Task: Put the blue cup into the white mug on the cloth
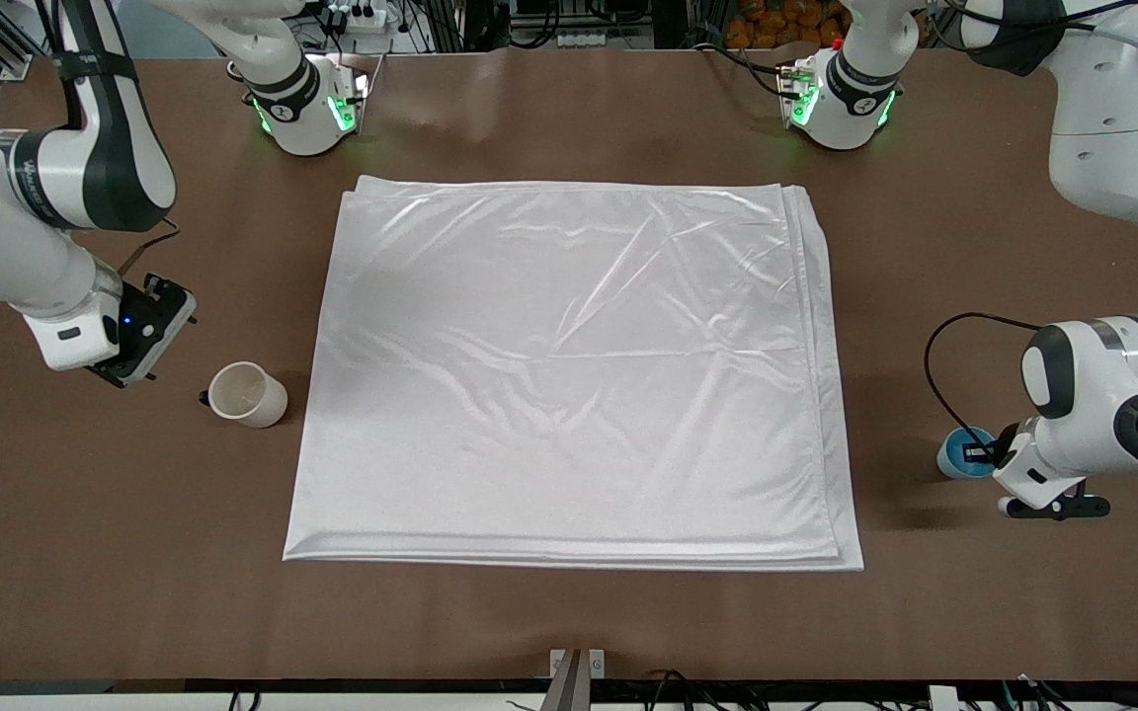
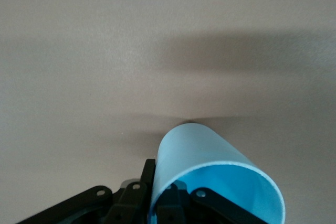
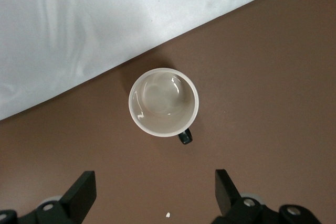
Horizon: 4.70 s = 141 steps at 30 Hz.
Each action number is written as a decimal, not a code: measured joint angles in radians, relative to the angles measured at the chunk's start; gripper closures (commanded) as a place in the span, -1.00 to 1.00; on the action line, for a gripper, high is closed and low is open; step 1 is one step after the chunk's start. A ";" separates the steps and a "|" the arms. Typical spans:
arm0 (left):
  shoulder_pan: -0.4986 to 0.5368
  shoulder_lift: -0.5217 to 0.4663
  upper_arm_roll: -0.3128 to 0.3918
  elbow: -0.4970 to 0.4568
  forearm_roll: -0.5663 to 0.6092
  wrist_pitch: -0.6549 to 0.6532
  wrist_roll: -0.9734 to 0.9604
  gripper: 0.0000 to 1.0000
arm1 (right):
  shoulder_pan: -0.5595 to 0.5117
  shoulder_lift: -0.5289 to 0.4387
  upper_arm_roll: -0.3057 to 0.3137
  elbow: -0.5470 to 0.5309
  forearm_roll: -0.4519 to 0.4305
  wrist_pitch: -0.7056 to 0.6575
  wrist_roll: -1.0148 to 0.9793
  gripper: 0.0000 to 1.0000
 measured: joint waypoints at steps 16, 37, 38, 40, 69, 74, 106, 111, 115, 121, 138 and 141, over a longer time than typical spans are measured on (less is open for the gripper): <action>-0.006 -0.070 -0.019 0.019 -0.044 -0.042 -0.003 1.00 | -0.046 0.129 -0.001 -0.002 0.000 0.159 -0.260 -1.00; -0.004 -0.124 -0.029 0.019 -0.172 -0.153 -0.003 1.00 | -0.065 0.248 -0.001 -0.002 0.000 0.258 -0.431 -1.00; -0.004 -0.129 -0.031 0.019 -0.178 -0.158 -0.003 1.00 | -0.065 0.254 -0.001 -0.002 0.000 0.264 -0.436 -1.00; -0.004 -0.137 -0.033 0.019 -0.190 -0.173 -0.003 1.00 | -0.066 0.265 -0.001 -0.002 0.000 0.276 -0.446 -1.00; -0.004 -0.239 -0.043 0.019 -0.251 -0.304 -0.004 1.00 | -0.094 0.349 -0.001 -0.013 0.000 0.382 -0.509 -0.83; -0.004 -0.255 -0.044 0.019 -0.251 -0.322 -0.005 1.00 | -0.094 0.354 0.000 -0.023 0.000 0.394 -0.516 -0.27; -0.005 -0.255 -0.045 0.015 -0.256 -0.324 -0.006 1.00 | -0.098 0.276 0.052 -0.011 0.019 0.404 -0.548 1.00; -0.008 -0.255 -0.061 0.015 -0.258 -0.324 -0.016 1.00 | -0.096 0.250 0.096 -0.011 0.059 0.359 -0.547 1.00; -0.009 -0.255 -0.092 0.015 -0.258 -0.324 -0.082 1.00 | -0.095 0.242 0.134 -0.010 0.067 0.343 -0.523 1.00; -0.021 -0.255 -0.141 0.019 -0.258 -0.323 -0.174 1.00 | -0.089 0.241 0.206 0.009 0.067 0.304 -0.415 1.00; -0.168 -0.247 -0.151 0.022 -0.258 -0.323 -0.349 1.00 | 0.125 0.241 0.255 0.063 0.066 0.242 -0.087 1.00; -0.192 -0.245 -0.151 0.022 -0.258 -0.323 -0.382 1.00 | 0.160 0.249 0.255 0.075 0.066 0.242 -0.064 1.00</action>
